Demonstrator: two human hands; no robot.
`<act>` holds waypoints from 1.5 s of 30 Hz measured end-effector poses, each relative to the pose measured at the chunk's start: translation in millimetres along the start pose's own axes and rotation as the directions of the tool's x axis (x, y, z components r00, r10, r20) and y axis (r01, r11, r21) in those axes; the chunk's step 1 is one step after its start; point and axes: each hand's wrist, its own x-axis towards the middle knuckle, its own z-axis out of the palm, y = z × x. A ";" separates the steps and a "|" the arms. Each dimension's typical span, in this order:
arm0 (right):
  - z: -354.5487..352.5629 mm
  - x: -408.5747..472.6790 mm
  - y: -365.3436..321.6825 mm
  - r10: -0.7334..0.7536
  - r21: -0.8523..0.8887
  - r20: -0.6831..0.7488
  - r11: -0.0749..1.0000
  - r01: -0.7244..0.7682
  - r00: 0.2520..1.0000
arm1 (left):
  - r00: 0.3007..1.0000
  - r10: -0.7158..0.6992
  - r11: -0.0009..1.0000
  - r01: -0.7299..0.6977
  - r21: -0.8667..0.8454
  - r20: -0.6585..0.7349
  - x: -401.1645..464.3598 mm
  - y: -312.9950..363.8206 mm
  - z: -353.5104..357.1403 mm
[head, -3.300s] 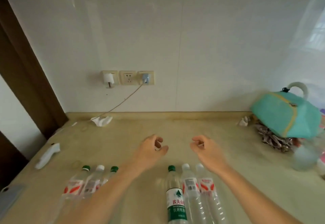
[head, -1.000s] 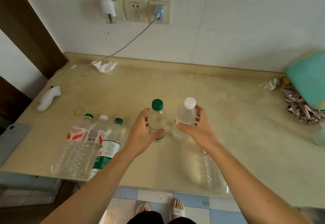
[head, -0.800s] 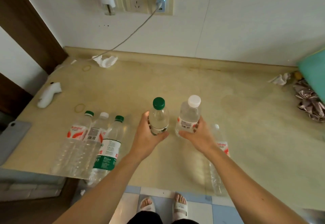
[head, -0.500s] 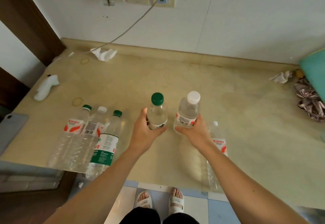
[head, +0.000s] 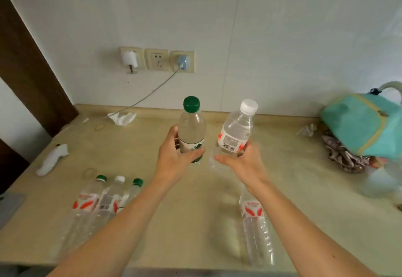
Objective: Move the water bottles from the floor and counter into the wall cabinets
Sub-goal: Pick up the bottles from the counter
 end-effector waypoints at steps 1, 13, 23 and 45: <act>-6.2 0.7 -17.8 -0.042 0.019 -0.019 0.999 0.042 0.999 | 0.999 0.042 0.999 -0.042 -0.010 0.006 8.0 17.3 0.2; -84.7 2.1 -238.9 -0.509 0.071 -0.203 0.844 0.531 0.836 | 0.891 0.455 0.887 -0.453 -0.089 -0.004 76.9 246.2 -9.2; -135.7 13.5 -384.2 -0.689 0.015 -0.315 0.684 0.729 0.653 | 0.770 0.636 0.758 -0.636 -0.146 -0.052 108.9 405.6 -21.0; -174.9 129.5 -458.5 -0.577 -0.207 -0.225 0.816 0.541 0.785 | 0.876 0.483 0.876 -0.483 0.000 0.008 209.0 477.9 18.3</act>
